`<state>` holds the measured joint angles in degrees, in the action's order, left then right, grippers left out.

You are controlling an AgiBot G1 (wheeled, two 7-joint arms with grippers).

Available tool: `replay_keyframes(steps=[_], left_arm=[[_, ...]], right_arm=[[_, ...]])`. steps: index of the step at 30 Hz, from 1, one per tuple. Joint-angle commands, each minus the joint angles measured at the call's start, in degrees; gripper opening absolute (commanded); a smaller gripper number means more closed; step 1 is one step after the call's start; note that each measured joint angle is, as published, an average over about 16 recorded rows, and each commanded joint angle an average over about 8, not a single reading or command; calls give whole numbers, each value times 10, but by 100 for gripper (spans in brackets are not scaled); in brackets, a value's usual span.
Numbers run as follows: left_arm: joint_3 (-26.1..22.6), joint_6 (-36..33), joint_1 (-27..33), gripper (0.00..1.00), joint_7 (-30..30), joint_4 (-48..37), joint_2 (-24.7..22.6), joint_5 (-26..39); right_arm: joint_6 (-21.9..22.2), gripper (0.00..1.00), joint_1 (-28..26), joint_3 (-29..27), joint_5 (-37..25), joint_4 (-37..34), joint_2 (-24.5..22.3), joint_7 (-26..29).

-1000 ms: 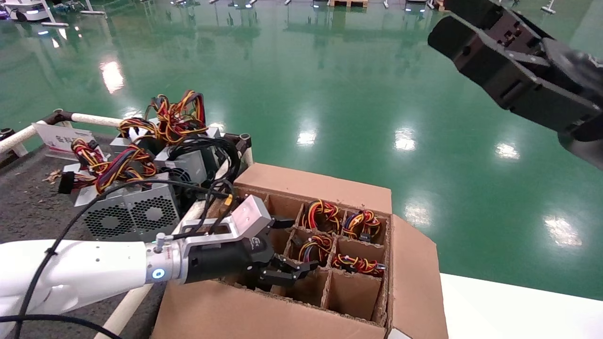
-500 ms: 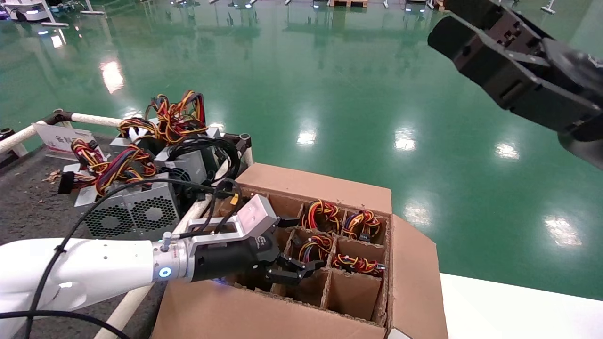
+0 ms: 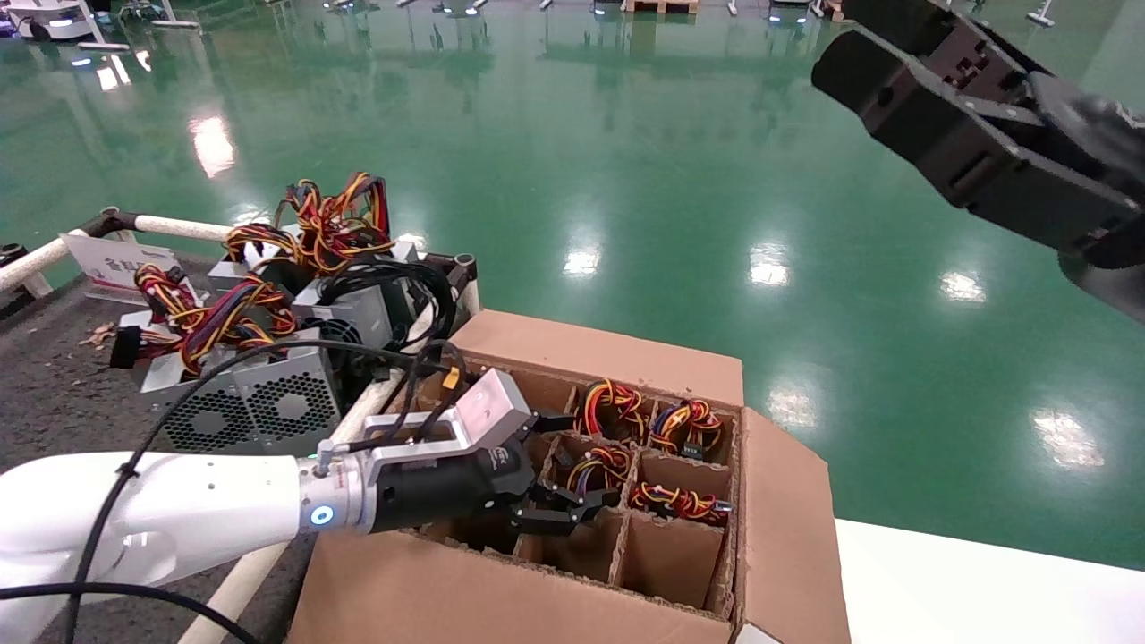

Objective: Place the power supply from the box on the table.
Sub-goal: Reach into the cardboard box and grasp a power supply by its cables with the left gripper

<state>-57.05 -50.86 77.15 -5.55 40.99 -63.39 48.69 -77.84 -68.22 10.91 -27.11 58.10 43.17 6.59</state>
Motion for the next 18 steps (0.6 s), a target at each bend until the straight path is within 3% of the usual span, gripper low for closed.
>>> replay_keyframes(steps=[1, 18], left_arm=[[-2, 0, 1, 0, -3, -3, -1, -3], [-19, -1, 7, 0, -20, -33, -13, -23]], right_arm=[[0, 100, 0, 0, 0, 0, 0, 0], [0, 100, 0, 0, 0, 0, 0, 0]])
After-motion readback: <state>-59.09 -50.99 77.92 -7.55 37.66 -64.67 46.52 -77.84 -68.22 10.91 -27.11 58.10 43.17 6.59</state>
